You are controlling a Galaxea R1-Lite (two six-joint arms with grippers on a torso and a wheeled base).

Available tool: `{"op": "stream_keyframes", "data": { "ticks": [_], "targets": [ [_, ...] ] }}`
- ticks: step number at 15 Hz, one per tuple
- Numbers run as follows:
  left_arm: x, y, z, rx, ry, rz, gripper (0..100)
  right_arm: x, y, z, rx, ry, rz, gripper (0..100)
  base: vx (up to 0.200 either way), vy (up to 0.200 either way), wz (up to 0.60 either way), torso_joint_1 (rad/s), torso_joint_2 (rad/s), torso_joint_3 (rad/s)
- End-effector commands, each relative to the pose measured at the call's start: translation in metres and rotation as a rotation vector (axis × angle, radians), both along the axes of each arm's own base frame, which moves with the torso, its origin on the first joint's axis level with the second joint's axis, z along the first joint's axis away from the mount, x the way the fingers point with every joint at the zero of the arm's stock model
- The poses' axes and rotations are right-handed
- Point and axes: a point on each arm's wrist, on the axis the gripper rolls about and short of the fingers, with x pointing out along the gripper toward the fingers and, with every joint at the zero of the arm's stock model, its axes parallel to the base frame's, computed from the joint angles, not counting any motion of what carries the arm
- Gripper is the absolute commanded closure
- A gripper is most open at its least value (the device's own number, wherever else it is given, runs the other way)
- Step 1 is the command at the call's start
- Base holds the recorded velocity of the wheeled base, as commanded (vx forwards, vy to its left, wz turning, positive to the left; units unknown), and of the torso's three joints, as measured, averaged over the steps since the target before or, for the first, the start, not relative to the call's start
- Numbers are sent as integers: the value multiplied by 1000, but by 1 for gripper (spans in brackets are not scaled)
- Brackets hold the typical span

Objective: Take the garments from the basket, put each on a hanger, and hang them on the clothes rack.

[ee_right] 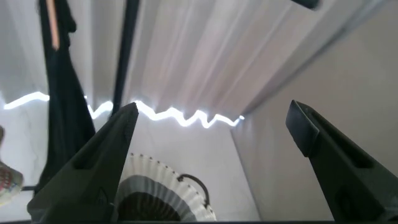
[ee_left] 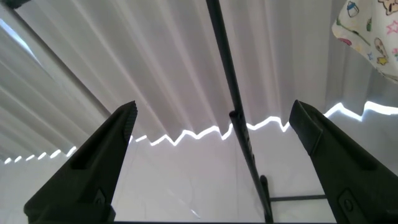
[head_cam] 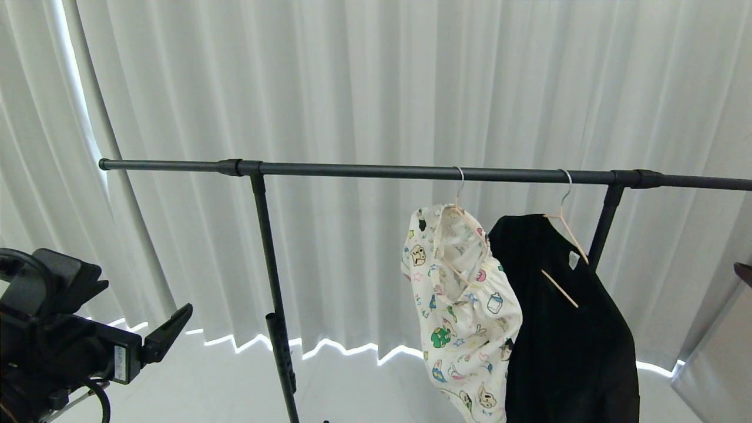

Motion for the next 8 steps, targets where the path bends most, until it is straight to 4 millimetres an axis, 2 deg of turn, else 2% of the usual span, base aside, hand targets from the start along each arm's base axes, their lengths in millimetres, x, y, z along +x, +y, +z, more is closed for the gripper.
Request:
{"op": "stream_keyframes", "data": {
  "ticks": [1, 7, 8],
  "targets": [
    [1, 0, 0, 0, 1, 2, 0, 9, -2, -6, -3, 27, -9, 0, -200, 0, 0, -7, -2, 7],
    [0, 1, -1, -9, 4, 8, 0, 26, -2, -6, -19, -5, -8, 0, -200, 0, 0, 3, 1, 5],
    [0, 1, -1, -9, 2, 7, 0, 26, -2, -7, -22, -1, -7, 0, 0, 0, 0, 0, 0, 0]
  ]
}}
